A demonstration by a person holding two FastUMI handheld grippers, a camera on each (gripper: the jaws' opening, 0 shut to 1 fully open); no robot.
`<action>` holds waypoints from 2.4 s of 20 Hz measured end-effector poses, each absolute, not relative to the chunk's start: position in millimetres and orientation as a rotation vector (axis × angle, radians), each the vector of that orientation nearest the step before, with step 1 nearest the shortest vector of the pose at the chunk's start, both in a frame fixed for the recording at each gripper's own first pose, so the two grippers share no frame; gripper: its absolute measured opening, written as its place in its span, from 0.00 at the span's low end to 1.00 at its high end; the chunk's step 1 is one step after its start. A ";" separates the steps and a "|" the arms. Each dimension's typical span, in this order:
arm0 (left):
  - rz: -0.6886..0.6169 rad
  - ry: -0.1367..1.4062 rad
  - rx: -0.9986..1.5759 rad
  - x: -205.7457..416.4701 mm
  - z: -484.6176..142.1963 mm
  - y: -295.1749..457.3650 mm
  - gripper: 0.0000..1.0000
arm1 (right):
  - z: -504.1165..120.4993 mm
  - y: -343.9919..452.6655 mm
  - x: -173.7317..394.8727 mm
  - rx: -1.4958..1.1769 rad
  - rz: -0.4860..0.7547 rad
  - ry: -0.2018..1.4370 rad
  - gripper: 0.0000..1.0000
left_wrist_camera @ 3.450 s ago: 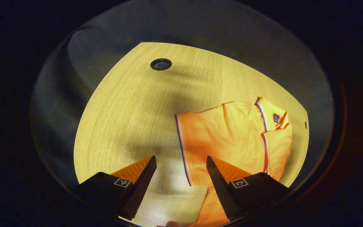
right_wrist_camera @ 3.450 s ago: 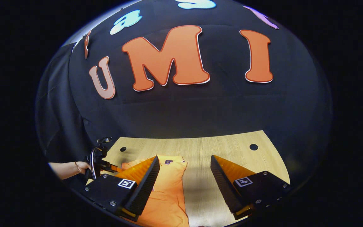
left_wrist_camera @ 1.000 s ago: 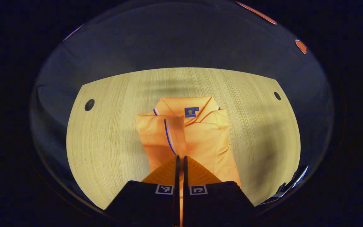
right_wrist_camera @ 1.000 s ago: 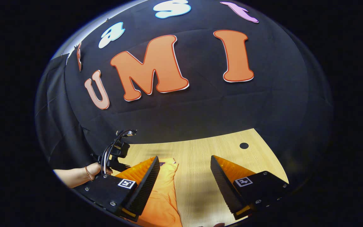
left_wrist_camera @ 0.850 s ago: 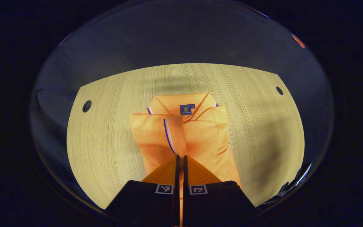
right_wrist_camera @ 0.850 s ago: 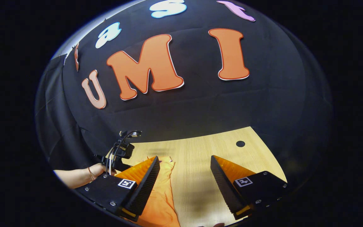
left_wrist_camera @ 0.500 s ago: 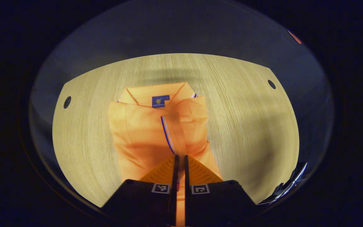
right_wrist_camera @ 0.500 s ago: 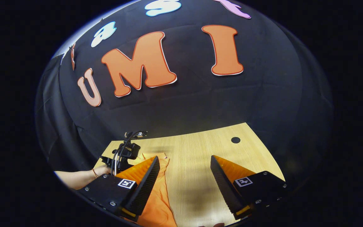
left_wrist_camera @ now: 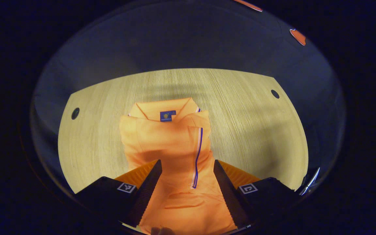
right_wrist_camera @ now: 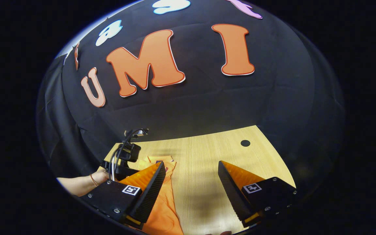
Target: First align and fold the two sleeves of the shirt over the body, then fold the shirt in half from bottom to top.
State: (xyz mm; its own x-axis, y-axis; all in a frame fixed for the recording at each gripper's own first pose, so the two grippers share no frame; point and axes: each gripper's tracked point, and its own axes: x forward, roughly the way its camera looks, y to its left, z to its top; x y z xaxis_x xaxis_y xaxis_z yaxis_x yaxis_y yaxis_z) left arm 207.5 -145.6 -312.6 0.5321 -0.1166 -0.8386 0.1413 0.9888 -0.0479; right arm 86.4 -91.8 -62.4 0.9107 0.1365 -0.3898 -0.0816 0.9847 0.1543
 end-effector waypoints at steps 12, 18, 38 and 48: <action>-0.032 0.850 0.141 137.5 -240.9 -8.2 0.99 | -81.0 -15.6 76.5 0.022 0.178 0.453 0.99; -0.060 0.869 0.151 73.5 -262.7 23.6 0.99 | -138.2 21.7 62.4 -0.002 0.187 0.568 0.99; -0.047 1.233 0.006 -151.4 -412.7 16.5 0.98 | -358.5 18.3 -138.0 -0.100 0.187 1.227 0.99; -0.024 1.311 0.037 -187.4 -449.8 0.0 0.98 | -397.5 12.8 -172.5 -0.148 0.128 1.360 0.99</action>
State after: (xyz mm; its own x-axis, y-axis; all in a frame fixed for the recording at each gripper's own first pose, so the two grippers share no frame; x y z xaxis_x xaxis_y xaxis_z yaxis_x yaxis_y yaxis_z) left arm -187.4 0.0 -449.8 0.2568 0.0038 -0.9664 0.0387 0.9992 0.0142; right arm -172.5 12.8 -397.5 0.2048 0.0059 -0.9788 -0.1774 0.9836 -0.0312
